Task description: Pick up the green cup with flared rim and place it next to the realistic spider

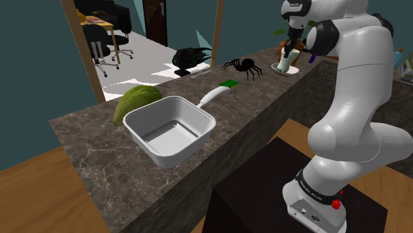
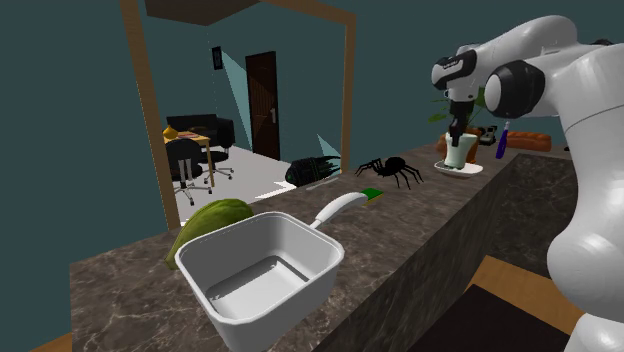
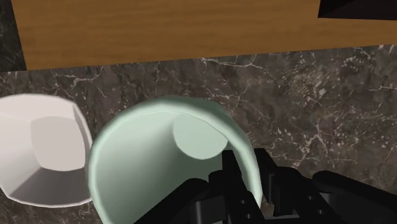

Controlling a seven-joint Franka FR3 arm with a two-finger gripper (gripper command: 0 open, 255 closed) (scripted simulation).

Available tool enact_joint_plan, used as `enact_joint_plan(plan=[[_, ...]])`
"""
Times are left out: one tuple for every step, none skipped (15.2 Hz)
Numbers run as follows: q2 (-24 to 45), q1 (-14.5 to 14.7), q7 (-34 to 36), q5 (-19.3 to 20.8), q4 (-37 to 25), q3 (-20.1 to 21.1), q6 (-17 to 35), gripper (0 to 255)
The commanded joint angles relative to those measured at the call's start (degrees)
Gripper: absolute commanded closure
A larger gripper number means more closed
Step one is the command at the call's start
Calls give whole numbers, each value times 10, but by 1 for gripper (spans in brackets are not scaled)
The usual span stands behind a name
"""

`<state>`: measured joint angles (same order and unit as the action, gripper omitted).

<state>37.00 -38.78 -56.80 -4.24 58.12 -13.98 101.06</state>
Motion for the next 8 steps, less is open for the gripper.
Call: enact_joint_plan(plan=[[-6, 2, 0, 1, 26, 0, 20, 255], [-7, 3, 0, 1, 36, 0, 29, 255], [-8, 4, 0, 1, 46, 0, 38, 255], [-9, 5, 0, 1, 55, 0, 46, 255], [-10, 6, 0, 2, 64, 0, 54, 255], [-10, 7, 1, 2, 72, 0, 62, 255], [-11, 7, 1, 2, 80, 0, 70, 255], [-11, 8, 1, 2, 88, 0, 78, 255]])
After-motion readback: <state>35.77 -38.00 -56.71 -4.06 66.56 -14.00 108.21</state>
